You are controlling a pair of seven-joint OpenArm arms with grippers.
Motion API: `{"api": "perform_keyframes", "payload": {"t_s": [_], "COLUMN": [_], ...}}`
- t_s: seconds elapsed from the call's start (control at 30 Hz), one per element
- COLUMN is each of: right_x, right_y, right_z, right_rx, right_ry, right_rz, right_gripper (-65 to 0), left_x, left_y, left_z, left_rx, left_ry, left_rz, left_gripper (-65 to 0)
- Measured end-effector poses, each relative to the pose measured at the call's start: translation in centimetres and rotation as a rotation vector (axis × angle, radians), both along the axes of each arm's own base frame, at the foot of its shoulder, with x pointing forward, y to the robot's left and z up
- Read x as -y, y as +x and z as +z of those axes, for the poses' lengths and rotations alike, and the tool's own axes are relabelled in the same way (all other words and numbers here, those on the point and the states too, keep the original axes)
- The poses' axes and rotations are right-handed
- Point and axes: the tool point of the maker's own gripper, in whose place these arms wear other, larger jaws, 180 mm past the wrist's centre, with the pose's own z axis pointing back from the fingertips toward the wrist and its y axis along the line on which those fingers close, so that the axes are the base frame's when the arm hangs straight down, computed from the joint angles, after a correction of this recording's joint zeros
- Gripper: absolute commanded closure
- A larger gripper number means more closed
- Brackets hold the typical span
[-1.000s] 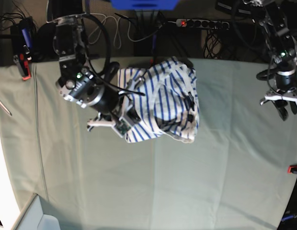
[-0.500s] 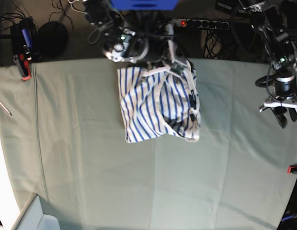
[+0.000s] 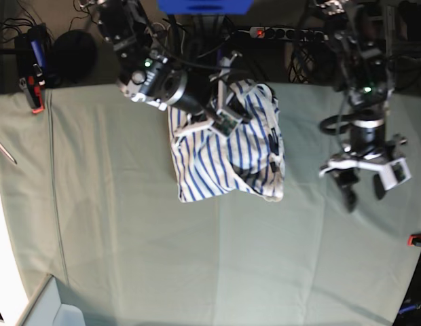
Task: Layout the t-shirt on the table in an organized manner, then fold the t-shirt properly
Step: 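Grasp the folded shirt's edge with the left gripper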
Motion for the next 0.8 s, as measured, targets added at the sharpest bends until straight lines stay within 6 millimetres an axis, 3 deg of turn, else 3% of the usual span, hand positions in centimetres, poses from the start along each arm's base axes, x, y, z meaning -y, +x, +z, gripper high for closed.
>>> {"api": "perform_keyframes", "payload": {"t_s": [0.2,0.27,0.3,0.47,0.6,0.7,0.8], "right_x": [0.6,0.8,0.8,1.0,1.2,1.9,1.6], "right_y": [0.1,-0.4,-0.8,-0.6,-0.9,-1.1,-1.0], "right_z": [-0.1,-0.5,-0.7,-0.8,-1.0,-1.5,-1.3], "right_rx": [-0.002,-0.016,-0.024,-0.022,-0.023,-0.034,-0.027], "right_ry": [-0.004,-0.011,-0.015,-0.019,-0.027,-0.052,-0.039], "right_rz": [-0.018,-0.016,-0.014,-0.015,-0.007,-0.008,-0.007], "right_gripper": [0.0,0.0,0.0,0.0,0.0,0.0,0.0], "left_x": [11.2,14.0,14.4,13.6,11.0,7.8,6.0], "left_y": [1.5,1.5,1.6,1.9,1.7,3.0,3.5], "left_z": [0.0,-1.9,-3.2,-8.2,-11.6,-13.0,-13.6], "left_rx": [0.013,-0.038,-0.072,-0.193,-0.28,-0.304,-0.309], "left_ry": [-0.076,-0.099,-0.109,-0.104,-0.116,-0.123,-0.139], "left_rz": [-0.279,-0.35,-0.36,-0.339,-0.274,-0.19,-0.141], "left_gripper": [-27.6,-24.7,-23.9,-23.7,-23.7,-23.7,-23.7]}}
